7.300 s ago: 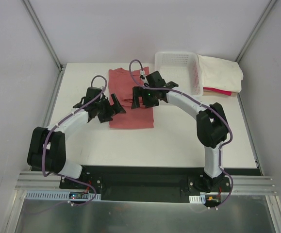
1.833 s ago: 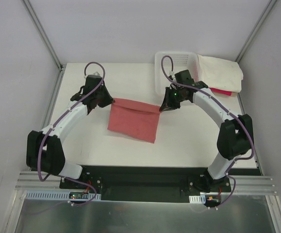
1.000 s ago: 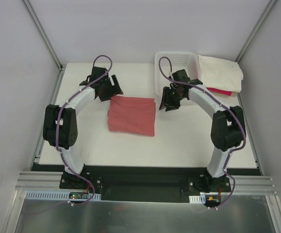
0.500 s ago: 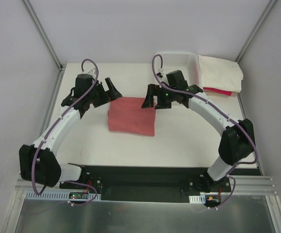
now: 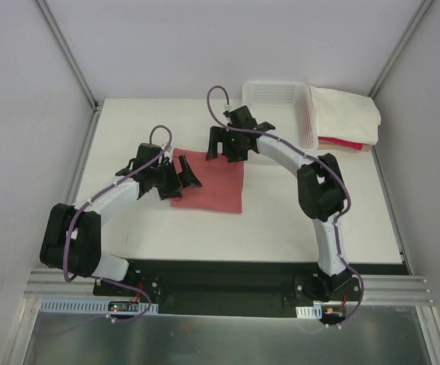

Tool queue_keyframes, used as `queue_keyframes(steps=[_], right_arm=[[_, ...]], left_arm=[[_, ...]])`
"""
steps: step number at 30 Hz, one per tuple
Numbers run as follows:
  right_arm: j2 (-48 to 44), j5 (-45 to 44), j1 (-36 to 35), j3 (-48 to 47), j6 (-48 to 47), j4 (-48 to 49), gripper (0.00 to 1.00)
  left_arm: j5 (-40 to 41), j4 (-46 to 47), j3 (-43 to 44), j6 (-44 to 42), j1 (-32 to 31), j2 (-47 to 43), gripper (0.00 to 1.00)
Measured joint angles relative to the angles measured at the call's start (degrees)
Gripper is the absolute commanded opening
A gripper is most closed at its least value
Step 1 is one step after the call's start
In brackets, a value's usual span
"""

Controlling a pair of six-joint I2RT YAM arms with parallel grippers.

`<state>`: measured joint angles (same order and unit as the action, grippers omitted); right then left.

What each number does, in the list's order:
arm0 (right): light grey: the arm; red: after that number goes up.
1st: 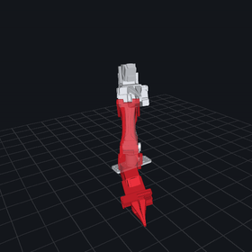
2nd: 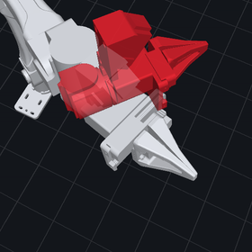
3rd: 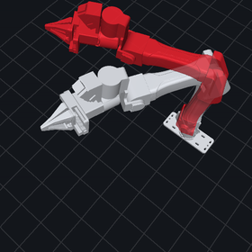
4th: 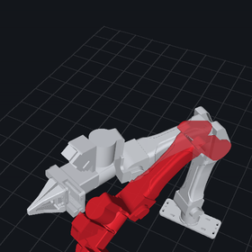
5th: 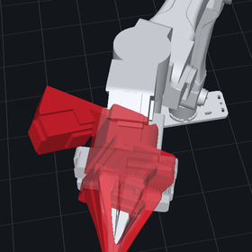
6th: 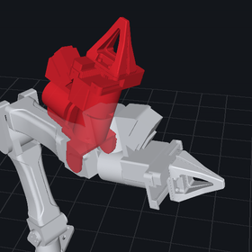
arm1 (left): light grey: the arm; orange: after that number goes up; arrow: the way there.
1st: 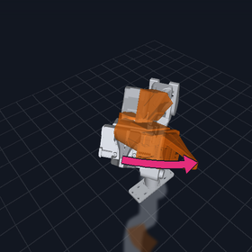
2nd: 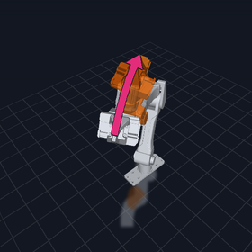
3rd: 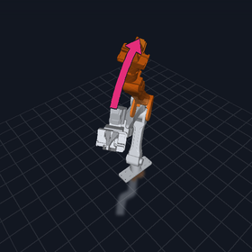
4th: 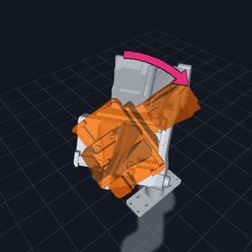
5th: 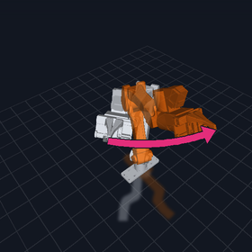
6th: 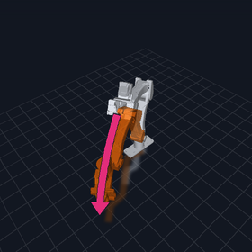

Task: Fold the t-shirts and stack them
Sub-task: Smooth out wrinkles on the folded tshirt

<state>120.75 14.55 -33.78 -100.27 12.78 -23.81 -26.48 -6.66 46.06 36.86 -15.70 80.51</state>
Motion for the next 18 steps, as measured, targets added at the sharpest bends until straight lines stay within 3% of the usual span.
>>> queue_keyframes(steps=[7,18], right_arm=[[10.69,-4.35,-0.24,-8.72,-1.55,-3.26,0.97],[11.32,-5.6,-0.9,-9.99,-6.01,-5.6,0.97]], left_arm=[[0.0,2.97,-3.54,0.0,0.0,3.89,0.99],[-0.72,7.26,-8.59,0.39,-1.01,0.96,0.99]])
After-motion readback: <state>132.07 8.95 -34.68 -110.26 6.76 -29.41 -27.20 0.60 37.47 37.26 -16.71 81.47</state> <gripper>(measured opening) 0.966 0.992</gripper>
